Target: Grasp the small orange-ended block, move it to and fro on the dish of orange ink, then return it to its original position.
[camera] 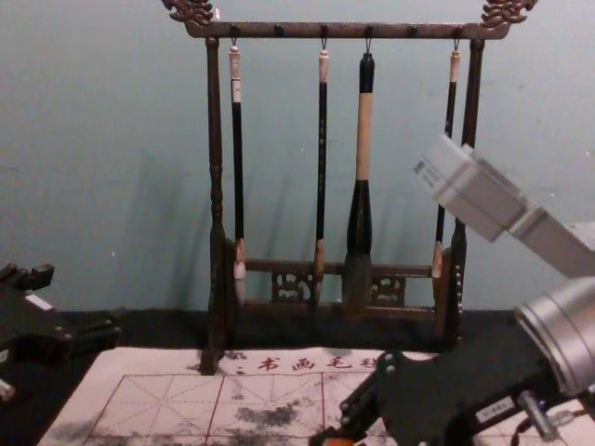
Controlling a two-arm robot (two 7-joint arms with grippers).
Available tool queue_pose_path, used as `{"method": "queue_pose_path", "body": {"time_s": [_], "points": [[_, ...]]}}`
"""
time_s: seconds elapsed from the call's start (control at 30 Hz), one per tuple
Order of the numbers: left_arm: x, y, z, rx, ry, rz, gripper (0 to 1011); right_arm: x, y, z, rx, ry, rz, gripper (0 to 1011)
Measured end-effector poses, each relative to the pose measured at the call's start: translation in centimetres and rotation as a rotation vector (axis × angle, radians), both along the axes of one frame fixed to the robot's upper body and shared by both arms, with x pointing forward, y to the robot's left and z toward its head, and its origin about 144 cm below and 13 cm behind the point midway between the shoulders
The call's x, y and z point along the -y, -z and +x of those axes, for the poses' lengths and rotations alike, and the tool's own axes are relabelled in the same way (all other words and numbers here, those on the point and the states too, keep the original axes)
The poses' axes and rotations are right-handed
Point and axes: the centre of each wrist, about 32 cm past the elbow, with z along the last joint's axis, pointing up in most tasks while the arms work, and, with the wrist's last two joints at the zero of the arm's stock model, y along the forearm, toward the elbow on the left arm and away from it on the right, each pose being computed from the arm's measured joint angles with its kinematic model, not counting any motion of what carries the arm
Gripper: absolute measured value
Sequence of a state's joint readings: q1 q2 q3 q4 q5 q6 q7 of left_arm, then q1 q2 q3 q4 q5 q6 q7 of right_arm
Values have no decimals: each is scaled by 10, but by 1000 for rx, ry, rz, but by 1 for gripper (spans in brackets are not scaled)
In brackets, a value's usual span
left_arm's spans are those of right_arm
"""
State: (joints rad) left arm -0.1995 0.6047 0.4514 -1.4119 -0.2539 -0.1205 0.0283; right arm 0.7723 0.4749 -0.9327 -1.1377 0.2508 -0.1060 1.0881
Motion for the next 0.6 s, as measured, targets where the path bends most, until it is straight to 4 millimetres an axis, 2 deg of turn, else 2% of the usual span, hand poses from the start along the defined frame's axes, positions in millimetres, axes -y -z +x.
{"method": "queue_pose_path", "body": {"time_s": [0.6], "points": [[0,0,0,0,0,0,1001,-15,2,15,5,-18,9,132]]}}
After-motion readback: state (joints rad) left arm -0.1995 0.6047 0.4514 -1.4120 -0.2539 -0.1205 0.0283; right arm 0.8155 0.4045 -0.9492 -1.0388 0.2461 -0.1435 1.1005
